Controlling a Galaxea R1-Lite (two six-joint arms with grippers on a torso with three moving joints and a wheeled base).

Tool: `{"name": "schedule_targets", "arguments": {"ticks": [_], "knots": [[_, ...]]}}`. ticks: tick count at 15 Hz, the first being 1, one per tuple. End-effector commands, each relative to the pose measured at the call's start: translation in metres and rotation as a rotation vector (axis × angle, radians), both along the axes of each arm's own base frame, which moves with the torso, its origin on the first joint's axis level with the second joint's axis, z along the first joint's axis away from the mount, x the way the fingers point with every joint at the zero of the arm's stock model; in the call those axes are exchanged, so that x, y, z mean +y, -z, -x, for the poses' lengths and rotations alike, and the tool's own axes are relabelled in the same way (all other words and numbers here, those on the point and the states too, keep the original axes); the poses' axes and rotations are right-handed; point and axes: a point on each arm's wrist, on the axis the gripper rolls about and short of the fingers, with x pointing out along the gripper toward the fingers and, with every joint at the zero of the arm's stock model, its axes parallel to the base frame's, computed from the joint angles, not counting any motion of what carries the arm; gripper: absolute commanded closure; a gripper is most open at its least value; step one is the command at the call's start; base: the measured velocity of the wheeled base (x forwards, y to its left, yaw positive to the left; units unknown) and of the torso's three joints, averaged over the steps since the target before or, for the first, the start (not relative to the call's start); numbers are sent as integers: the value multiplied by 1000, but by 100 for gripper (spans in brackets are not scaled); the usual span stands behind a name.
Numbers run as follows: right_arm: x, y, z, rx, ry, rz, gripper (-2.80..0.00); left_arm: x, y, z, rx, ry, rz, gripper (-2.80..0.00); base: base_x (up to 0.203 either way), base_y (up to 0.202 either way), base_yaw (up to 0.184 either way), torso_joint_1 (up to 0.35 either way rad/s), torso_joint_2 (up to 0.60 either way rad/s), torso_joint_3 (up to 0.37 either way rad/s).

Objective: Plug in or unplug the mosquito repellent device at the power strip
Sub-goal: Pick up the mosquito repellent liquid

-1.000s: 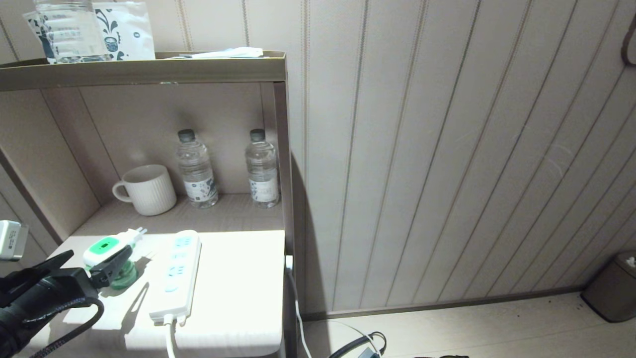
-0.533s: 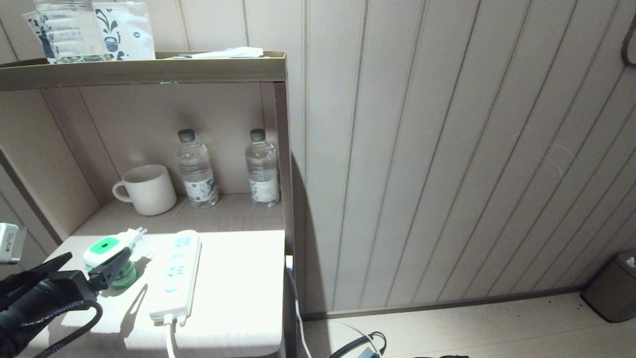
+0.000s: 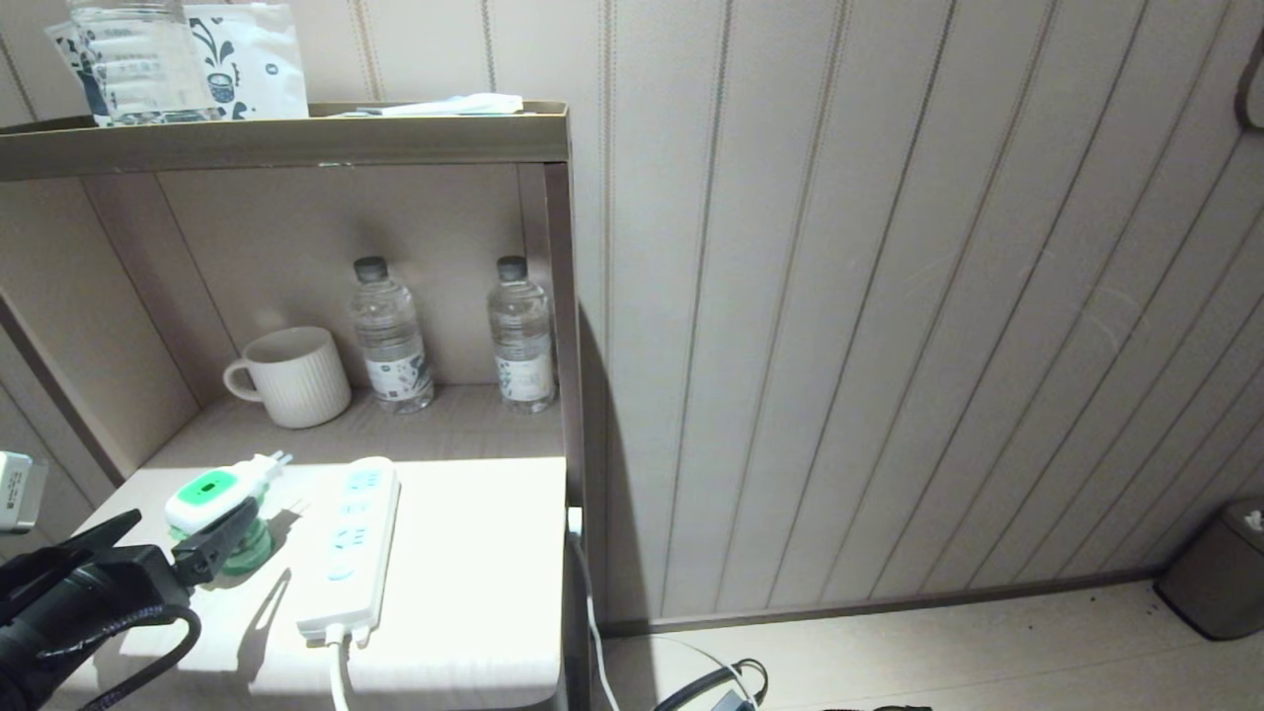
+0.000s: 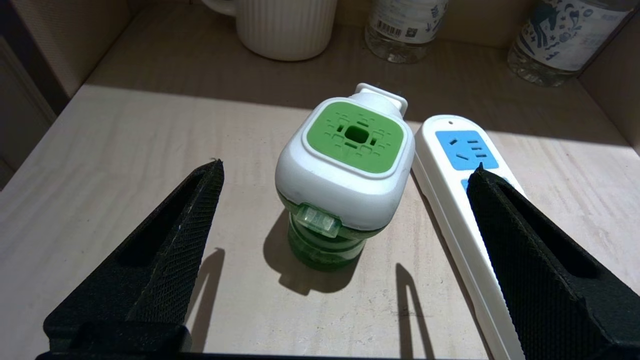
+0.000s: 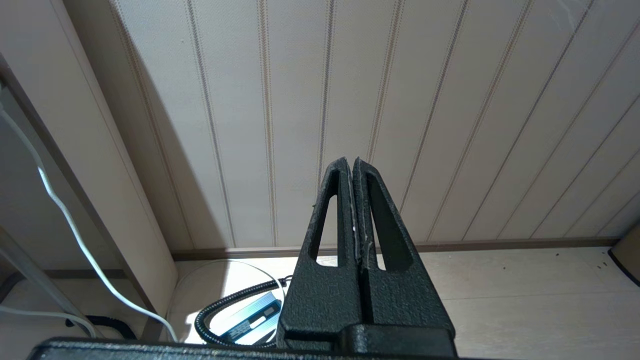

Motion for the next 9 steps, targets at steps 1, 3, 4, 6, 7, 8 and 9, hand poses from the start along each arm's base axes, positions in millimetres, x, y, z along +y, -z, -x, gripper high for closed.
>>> {"name": "schedule_targets", "arguments": {"ticks": [1, 3, 4, 6, 7, 8, 9], "knots": [[0, 0, 0, 1, -1, 0, 0, 0, -1, 1, -8, 0, 0, -280, 0, 0, 0, -46, 97, 73], [0, 0, 0, 1, -1, 0, 0, 0, -1, 1, -11, 0, 0, -280, 0, 0, 0, -115, 315, 188], [0, 0, 0, 1, -1, 0, 0, 0, -1, 2, -12, 0, 0, -280, 0, 0, 0, -155, 422, 254], [0, 0, 0, 1, -1, 0, 0, 0, -2, 3, -16, 0, 1, -280, 0, 0, 0, -139, 355, 212], [0, 0, 0, 1, -2, 0, 0, 0, -2, 3, -17, 0, 1, -280, 0, 0, 0, -65, 154, 100], [0, 0, 0, 1, -1, 0, 0, 0, -2, 3, -19, 0, 1, -280, 0, 0, 0, -45, 98, 60], [0, 0, 0, 1, -1, 0, 0, 0, -4, 4, -29, 0, 0, -280, 0, 0, 0, -20, 54, 34]]}}
